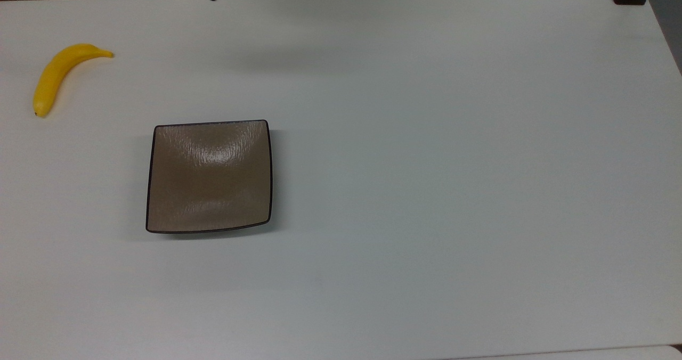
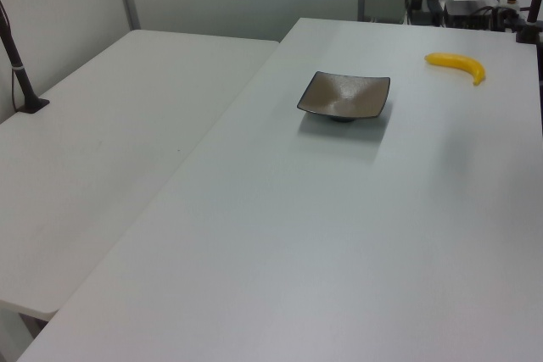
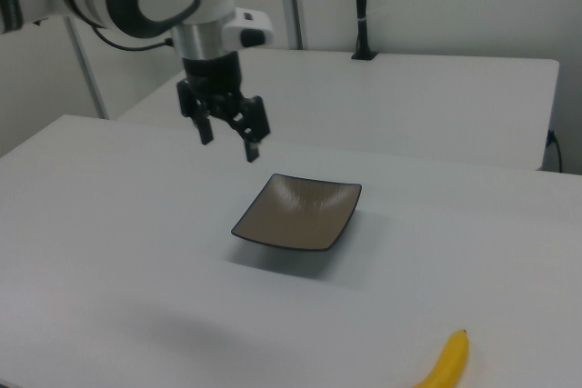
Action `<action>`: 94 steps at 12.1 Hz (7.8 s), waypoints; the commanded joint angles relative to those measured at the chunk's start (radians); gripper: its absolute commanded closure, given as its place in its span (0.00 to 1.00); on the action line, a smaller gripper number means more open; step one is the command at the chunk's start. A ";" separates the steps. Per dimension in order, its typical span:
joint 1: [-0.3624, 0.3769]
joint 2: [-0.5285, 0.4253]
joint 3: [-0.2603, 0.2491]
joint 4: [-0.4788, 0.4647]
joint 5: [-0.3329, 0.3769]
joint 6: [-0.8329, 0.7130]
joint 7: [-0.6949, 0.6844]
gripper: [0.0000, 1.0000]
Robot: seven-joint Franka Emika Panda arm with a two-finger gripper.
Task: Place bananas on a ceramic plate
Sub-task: 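Move the open gripper from above the plate toward the yellow banana, then lower the gripper over the banana and close it on the banana, then lift the grasped banana up off the table, then carry the banana over the brown plate and lower it, then open the gripper to release the banana onto the plate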
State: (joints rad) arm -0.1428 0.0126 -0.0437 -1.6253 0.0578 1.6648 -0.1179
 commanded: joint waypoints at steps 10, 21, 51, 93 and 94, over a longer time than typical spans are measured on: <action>-0.403 0.202 0.002 -0.013 -0.049 0.275 -0.158 0.00; -0.477 0.418 0.002 -0.057 -0.099 0.487 -0.292 0.00; -0.402 0.368 -0.001 0.068 -0.135 0.347 -0.299 1.00; -0.003 0.336 0.002 0.131 0.073 0.301 0.242 0.00; -0.004 0.276 -0.002 0.131 0.070 0.229 0.241 0.00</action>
State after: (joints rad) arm -0.1435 0.4520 -0.0324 -1.4438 0.1329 2.0392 0.1279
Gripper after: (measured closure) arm 0.000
